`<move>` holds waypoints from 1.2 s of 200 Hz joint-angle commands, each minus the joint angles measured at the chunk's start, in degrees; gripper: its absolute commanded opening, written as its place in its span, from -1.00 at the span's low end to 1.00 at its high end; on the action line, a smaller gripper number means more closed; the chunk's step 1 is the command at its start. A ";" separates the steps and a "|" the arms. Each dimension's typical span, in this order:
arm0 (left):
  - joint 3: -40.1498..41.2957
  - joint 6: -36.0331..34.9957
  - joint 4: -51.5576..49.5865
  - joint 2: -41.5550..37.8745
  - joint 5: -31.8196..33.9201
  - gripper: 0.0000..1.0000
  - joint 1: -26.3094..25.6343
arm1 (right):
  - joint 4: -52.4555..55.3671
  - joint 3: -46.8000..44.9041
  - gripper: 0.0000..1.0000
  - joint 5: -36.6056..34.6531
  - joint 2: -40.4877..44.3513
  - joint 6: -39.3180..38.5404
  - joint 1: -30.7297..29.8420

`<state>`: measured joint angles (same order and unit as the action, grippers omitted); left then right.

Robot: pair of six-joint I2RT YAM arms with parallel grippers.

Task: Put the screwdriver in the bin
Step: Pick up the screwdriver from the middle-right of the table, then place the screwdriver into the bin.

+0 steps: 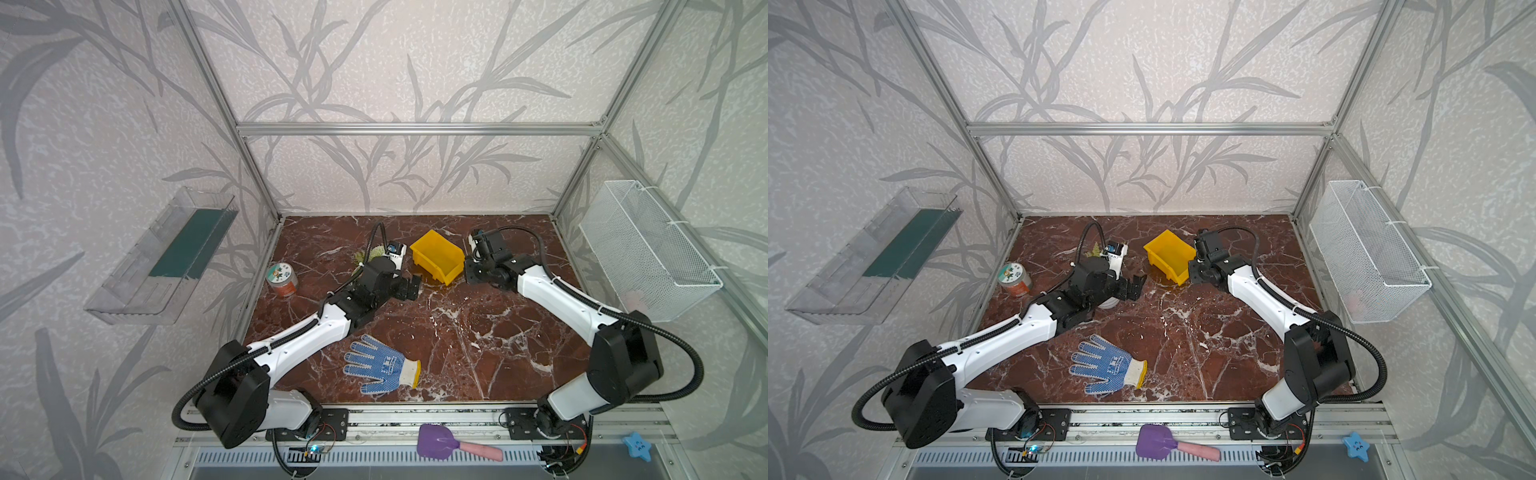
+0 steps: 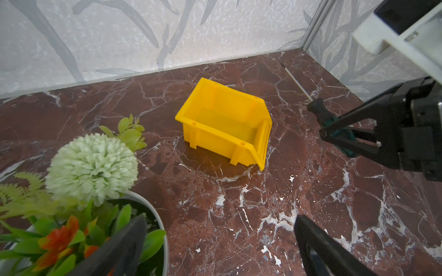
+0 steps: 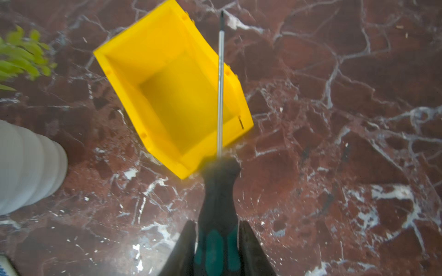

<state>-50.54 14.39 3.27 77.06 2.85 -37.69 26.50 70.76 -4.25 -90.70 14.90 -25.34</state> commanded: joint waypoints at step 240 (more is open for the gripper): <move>-11.13 2.48 -0.75 11.63 -11.13 0.98 3.33 | 14.40 34.91 -1.00 11.81 -35.31 -9.54 1.51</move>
<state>-62.11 16.62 2.13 89.47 -8.91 -34.39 39.62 105.73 8.71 -125.36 3.33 -24.67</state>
